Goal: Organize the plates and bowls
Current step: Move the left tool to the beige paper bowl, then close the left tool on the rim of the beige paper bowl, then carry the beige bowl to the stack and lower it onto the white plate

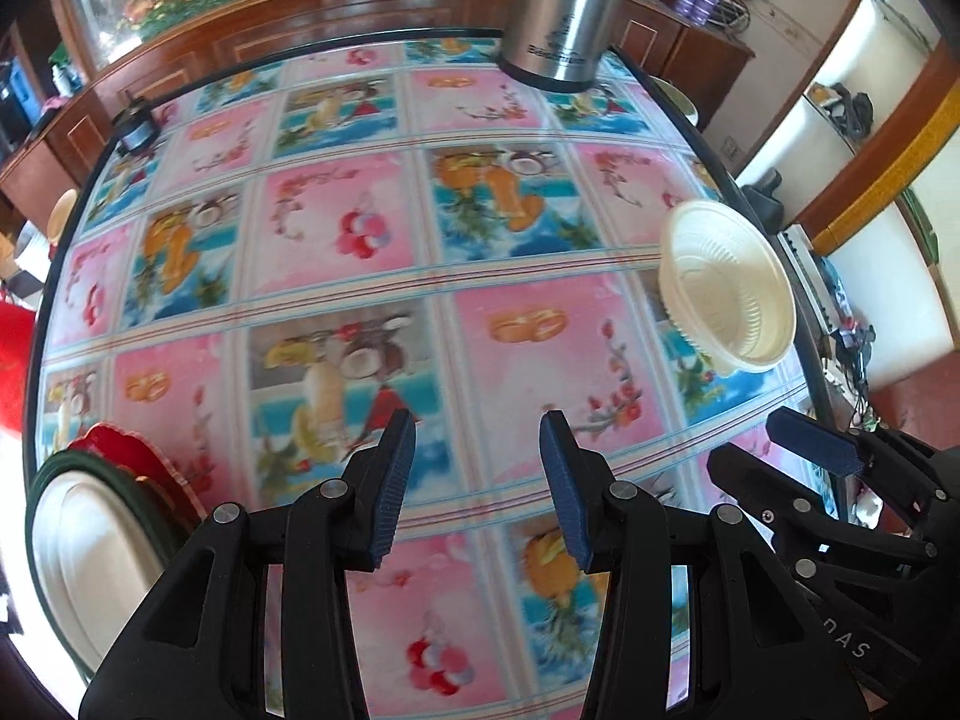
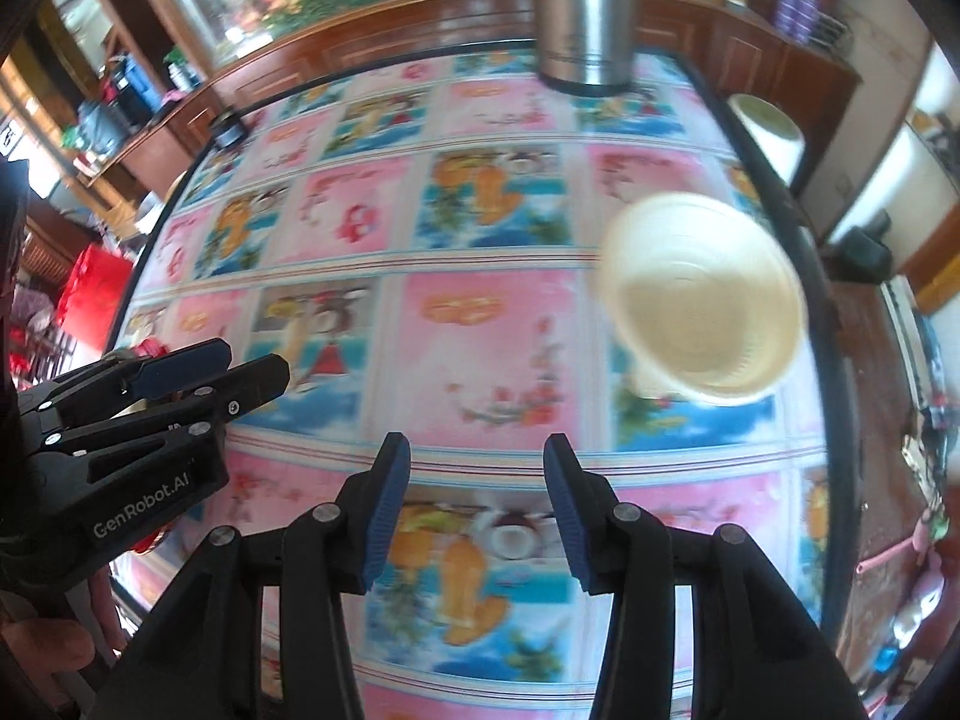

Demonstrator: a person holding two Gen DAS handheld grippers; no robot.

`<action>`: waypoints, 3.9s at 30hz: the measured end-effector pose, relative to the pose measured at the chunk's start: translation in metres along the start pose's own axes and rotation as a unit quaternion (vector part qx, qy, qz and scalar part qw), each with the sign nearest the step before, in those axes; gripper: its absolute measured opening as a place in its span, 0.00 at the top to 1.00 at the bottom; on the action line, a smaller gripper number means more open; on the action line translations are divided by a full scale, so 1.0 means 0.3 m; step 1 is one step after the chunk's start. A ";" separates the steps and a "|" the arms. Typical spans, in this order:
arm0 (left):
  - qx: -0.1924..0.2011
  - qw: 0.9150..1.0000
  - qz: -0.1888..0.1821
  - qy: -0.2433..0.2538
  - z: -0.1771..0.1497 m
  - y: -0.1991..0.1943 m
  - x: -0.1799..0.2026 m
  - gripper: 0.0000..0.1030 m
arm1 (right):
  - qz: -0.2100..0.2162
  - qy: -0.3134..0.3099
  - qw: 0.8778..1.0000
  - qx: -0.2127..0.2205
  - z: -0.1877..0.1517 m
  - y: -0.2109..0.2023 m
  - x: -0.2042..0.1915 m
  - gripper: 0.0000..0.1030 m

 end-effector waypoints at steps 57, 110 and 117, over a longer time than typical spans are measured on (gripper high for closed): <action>-0.079 0.996 -0.031 0.015 0.235 0.372 0.344 0.85 | 0.011 0.066 0.997 -0.037 0.173 0.161 0.539 0.89; -0.087 0.986 -0.070 -0.121 -0.025 0.108 -0.177 0.87 | 0.058 0.000 0.997 -0.056 0.103 0.145 0.057 0.90; -0.064 0.985 -0.068 -0.148 -0.081 -0.007 -0.306 0.87 | 0.070 -0.033 0.996 -0.048 0.112 0.109 -0.092 0.90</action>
Point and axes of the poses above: each gripper's, at about its wrist camera, not at the fingertips, and y roughly the way its jaws point, x to its right, z to its top, the point moved 4 cm from there along y, roughly the way its jaws point, and after that the axes turned 4 degrees about -x, right-handed, at the moved point
